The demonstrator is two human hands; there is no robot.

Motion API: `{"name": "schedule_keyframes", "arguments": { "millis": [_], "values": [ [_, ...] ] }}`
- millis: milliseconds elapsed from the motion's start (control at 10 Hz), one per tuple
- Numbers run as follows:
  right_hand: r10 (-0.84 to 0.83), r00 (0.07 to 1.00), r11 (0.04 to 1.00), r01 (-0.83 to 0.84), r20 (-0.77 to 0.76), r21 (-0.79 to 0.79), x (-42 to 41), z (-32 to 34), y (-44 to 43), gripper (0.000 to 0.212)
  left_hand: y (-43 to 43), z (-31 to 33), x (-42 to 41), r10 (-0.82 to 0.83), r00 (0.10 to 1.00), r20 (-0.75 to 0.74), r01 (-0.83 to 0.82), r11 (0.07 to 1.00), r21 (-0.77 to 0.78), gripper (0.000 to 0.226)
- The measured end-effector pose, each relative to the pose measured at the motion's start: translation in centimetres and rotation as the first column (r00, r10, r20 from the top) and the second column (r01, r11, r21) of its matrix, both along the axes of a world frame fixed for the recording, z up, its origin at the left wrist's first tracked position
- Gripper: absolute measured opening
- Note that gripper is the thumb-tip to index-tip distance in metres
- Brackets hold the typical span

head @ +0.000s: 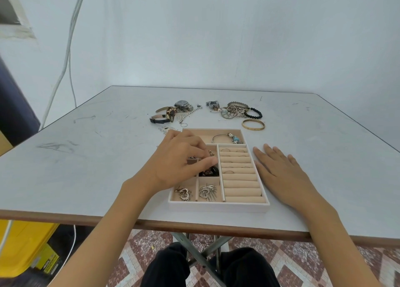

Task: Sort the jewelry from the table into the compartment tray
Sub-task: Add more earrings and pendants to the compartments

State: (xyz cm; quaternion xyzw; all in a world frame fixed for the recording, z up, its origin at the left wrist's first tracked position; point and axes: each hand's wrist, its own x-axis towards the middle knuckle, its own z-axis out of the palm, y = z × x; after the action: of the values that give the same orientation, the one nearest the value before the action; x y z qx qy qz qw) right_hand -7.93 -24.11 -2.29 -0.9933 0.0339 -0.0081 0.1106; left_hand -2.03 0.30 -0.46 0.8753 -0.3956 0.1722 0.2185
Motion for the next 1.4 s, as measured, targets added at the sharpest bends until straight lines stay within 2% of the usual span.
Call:
{"name": "schedule_keyframes", "arguments": {
  "millis": [500, 1100, 1200, 1400],
  "values": [
    [0.001, 1.000, 1.000, -0.001, 0.001, -0.008, 0.0, 0.0, 0.0, 0.053, -0.5, 0.1, 0.1, 0.035, 0.999, 0.017, -0.035, 0.999, -0.018, 0.037],
    [-0.002, 1.000, 1.000, 0.002, -0.008, -0.017, -0.1, 0.1, 0.1, 0.053, -0.1, -0.1, 0.5, -0.019, 0.999, -0.038, 0.022, 0.997, 0.071, 0.047],
    [0.001, 1.000, 1.000, -0.002, -0.021, -0.028, -0.1, 0.5, 0.2, 0.053, 0.1, 0.0, 0.7, -0.045, 0.996, -0.082, 0.048, 0.999, 0.027, 0.046],
    [0.019, 0.996, 0.999, -0.022, -0.092, -0.038, 0.7, 3.1, -0.2, 0.047, 0.7, 1.0, 2.5, -0.093, 0.987, -0.127, 0.071, 0.984, -0.166, 0.038]
  ]
}}
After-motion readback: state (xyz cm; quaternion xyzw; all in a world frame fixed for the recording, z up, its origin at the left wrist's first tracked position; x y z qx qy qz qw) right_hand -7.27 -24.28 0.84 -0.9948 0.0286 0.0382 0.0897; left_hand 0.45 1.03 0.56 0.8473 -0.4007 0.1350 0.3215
